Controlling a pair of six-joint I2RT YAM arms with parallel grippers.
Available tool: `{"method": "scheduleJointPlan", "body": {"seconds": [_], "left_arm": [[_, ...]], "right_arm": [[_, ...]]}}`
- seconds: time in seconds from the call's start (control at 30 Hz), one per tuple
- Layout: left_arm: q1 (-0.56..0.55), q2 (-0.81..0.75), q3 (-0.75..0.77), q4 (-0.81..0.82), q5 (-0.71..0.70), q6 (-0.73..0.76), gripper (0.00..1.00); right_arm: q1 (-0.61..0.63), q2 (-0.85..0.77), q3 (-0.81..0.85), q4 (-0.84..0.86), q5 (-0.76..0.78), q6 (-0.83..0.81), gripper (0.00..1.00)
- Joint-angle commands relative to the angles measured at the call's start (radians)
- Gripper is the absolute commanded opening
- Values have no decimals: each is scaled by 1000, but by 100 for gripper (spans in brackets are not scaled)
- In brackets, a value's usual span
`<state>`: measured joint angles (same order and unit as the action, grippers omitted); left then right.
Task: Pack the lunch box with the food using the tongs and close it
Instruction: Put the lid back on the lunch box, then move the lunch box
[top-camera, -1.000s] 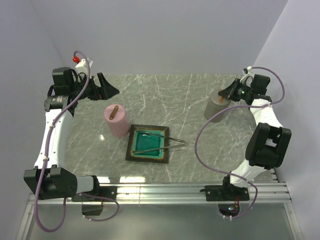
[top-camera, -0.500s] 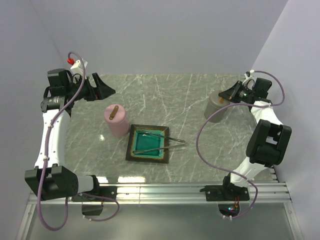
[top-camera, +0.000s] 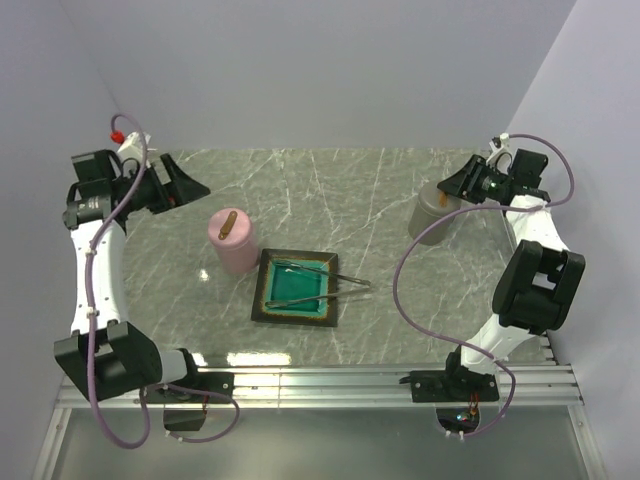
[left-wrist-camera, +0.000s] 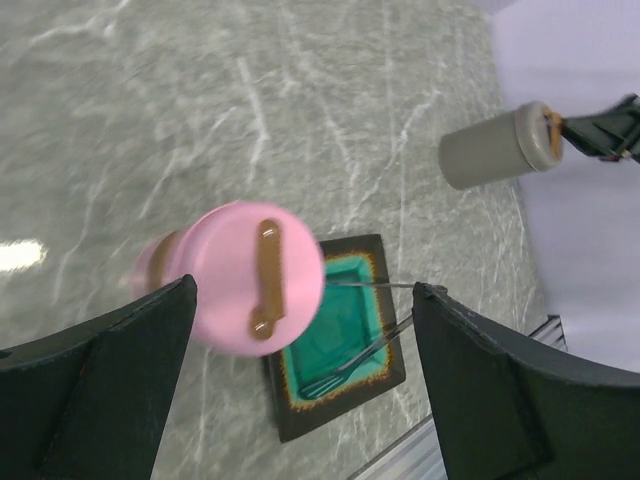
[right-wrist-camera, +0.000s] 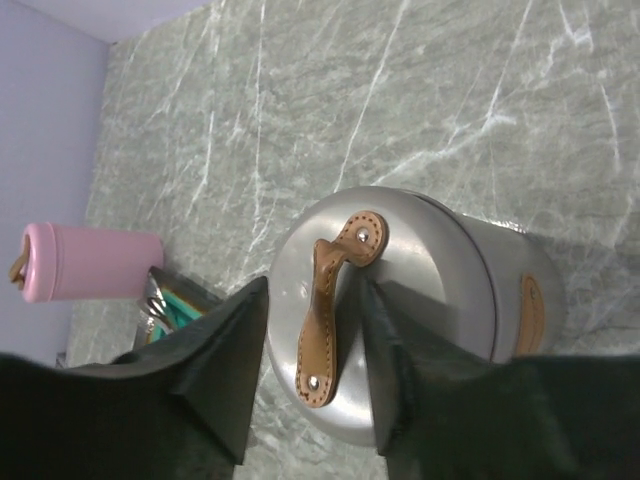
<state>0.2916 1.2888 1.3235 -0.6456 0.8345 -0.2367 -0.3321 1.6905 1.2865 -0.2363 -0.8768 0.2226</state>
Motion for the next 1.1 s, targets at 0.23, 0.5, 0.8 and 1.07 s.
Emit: {"method": "scheduleJointPlan", "body": {"seconds": [0.23, 0.5, 0.8, 1.07], "left_arm": [[213, 81, 33, -419, 25, 693, 90], [290, 23, -205, -415, 27, 1230, 87], [288, -36, -418, -146, 208, 1306, 88], [164, 37, -486, 73, 206, 1213, 84]], "right_arm": [[-7, -58, 106, -211, 99, -155, 79], [-8, -68, 148, -250, 91, -181, 95], [-12, -144, 140, -284, 42, -213, 98], [-12, -152, 158, -324, 42, -247, 99]]}}
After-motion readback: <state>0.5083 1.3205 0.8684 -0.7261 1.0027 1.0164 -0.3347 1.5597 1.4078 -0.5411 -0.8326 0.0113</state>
